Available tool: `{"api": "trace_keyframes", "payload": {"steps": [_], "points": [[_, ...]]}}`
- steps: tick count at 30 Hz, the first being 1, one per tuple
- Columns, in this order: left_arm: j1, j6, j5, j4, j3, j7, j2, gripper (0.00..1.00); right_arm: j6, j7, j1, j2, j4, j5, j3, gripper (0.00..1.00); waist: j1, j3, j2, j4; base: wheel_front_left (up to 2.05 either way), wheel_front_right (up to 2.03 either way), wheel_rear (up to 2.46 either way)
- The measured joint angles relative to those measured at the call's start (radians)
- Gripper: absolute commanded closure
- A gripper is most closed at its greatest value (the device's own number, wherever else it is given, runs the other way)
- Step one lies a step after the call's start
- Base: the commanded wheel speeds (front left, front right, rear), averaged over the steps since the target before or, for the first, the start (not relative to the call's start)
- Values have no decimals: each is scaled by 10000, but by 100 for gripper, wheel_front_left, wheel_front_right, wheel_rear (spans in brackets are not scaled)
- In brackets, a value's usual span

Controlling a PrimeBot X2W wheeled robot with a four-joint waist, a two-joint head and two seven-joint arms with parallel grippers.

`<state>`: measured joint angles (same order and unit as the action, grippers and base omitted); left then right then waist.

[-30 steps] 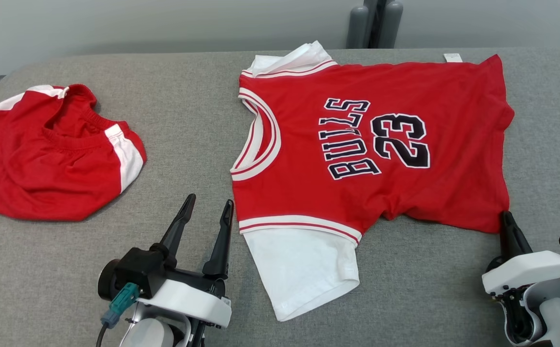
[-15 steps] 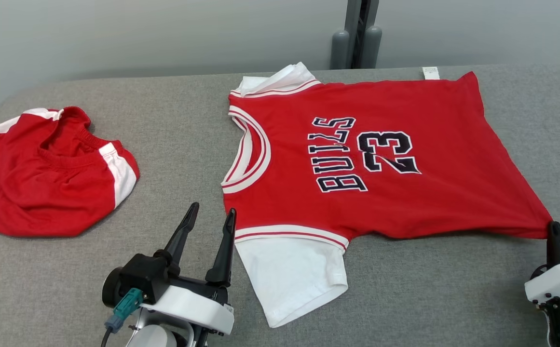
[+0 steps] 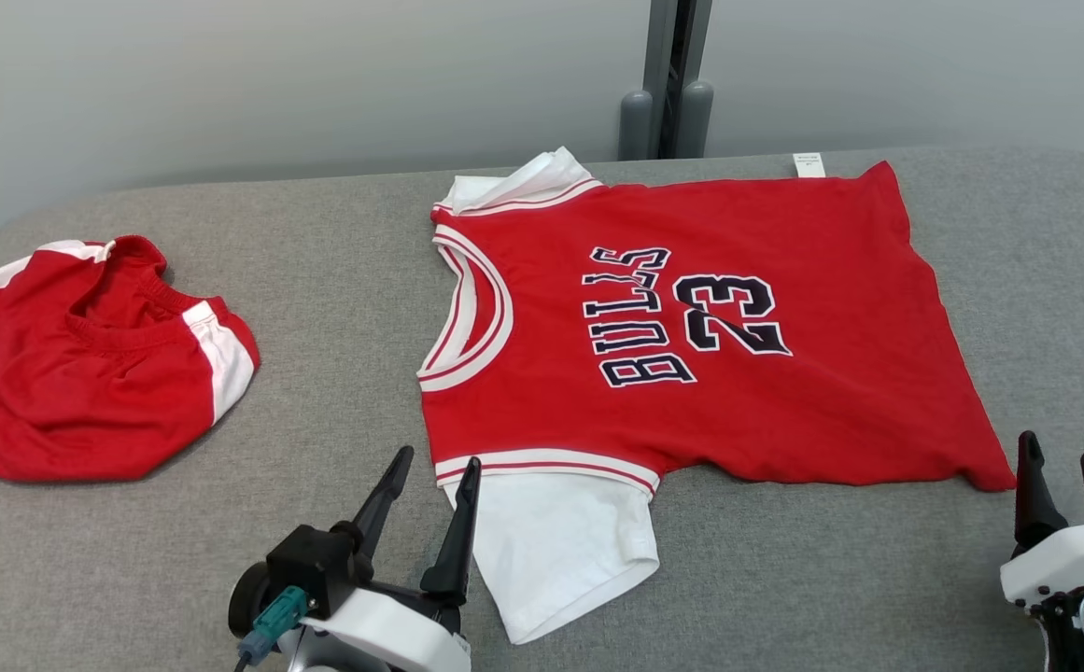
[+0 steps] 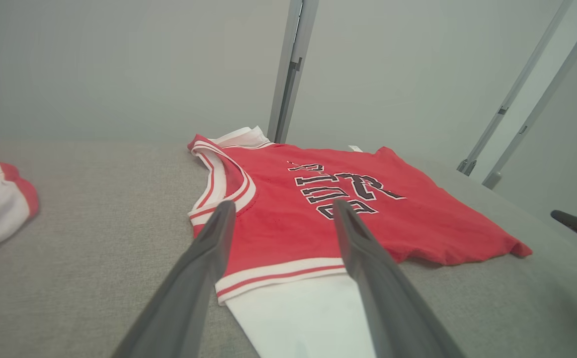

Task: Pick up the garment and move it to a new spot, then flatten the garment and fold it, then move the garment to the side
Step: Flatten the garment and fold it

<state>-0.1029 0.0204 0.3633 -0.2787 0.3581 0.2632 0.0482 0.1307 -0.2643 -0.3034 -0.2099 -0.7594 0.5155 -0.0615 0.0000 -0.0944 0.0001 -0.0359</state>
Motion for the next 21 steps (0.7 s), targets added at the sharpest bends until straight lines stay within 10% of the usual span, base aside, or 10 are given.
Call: {"api": "trace_keyframes", "payload": {"steps": [21], "points": [[128, -351, 3010, -1887, 1609, -2537, 8, 0, 0, 0, 711, 826, 1427, -769, -619, 0, -1, -33, 0, 106, 0, 0, 0]]}}
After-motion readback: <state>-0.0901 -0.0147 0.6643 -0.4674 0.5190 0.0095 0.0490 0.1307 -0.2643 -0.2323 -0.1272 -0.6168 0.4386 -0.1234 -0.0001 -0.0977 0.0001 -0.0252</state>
